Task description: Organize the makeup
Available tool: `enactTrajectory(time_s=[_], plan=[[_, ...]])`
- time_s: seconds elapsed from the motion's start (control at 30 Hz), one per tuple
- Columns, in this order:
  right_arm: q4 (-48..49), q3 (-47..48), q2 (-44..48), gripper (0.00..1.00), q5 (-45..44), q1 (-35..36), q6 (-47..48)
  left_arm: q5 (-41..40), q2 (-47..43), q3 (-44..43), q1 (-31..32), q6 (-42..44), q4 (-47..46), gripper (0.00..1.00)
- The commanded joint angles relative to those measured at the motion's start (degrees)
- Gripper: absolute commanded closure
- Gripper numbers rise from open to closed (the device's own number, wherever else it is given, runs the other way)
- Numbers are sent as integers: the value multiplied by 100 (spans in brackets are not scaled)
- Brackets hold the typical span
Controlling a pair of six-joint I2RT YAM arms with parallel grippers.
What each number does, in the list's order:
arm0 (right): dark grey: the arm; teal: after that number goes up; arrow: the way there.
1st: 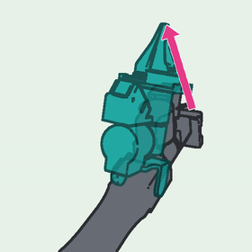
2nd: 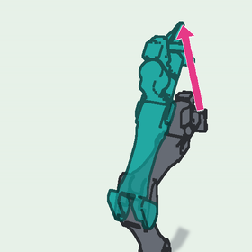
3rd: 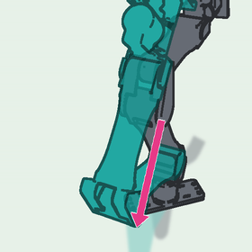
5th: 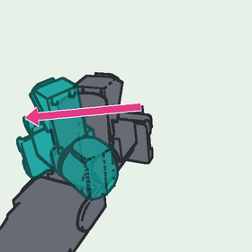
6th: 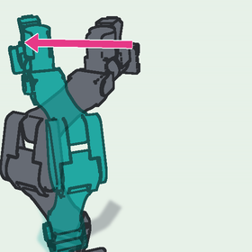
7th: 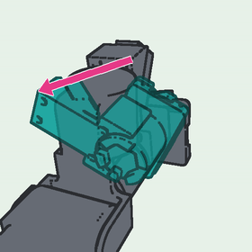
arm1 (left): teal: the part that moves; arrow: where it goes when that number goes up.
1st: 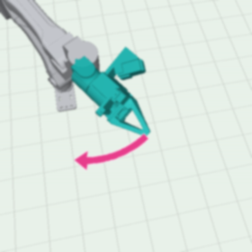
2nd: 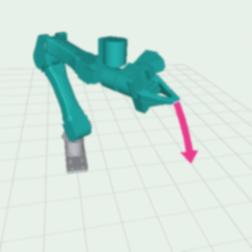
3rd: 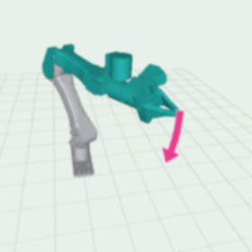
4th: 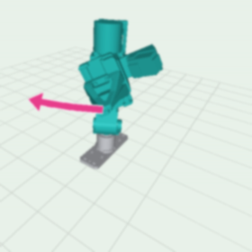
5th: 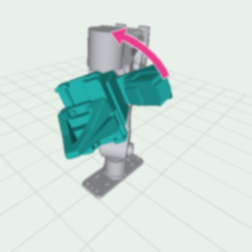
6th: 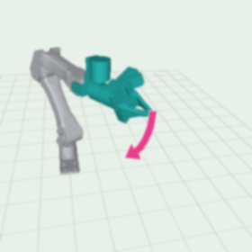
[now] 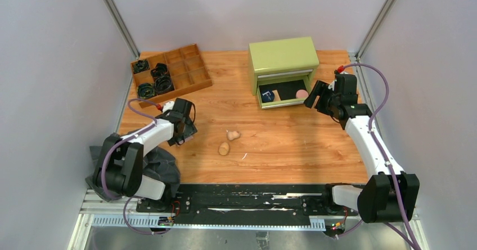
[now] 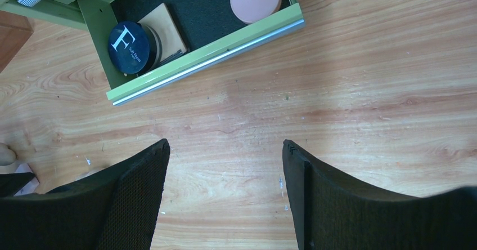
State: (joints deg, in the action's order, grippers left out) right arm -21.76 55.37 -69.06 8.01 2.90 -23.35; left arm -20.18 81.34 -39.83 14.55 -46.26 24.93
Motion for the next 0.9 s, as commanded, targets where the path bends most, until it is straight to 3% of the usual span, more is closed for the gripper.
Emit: enactTrajectory(time_s=[0.0,0.27,0.5,0.67,0.77,0.87], plan=[[-115,-68,175,27,82,75,-16,394,-276,-74,428,29,94,31],[-476,-158,632,27,-500,3,-21,167,-378,-1387,2592,405,511,30],[-925,-343,1549,27,-1106,-346,-73,507,1367,-3065,4005,1241,366,30],[-1244,-304,2263,27,-1569,-376,-52,752,2734,-4456,4504,1582,611,30],[-1429,-267,2535,27,-1802,-377,-38,952,3276,-4794,4576,1628,506,28],[-1581,-209,2606,27,-1893,-379,19,1224,3627,-5158,4592,1666,485,12]])
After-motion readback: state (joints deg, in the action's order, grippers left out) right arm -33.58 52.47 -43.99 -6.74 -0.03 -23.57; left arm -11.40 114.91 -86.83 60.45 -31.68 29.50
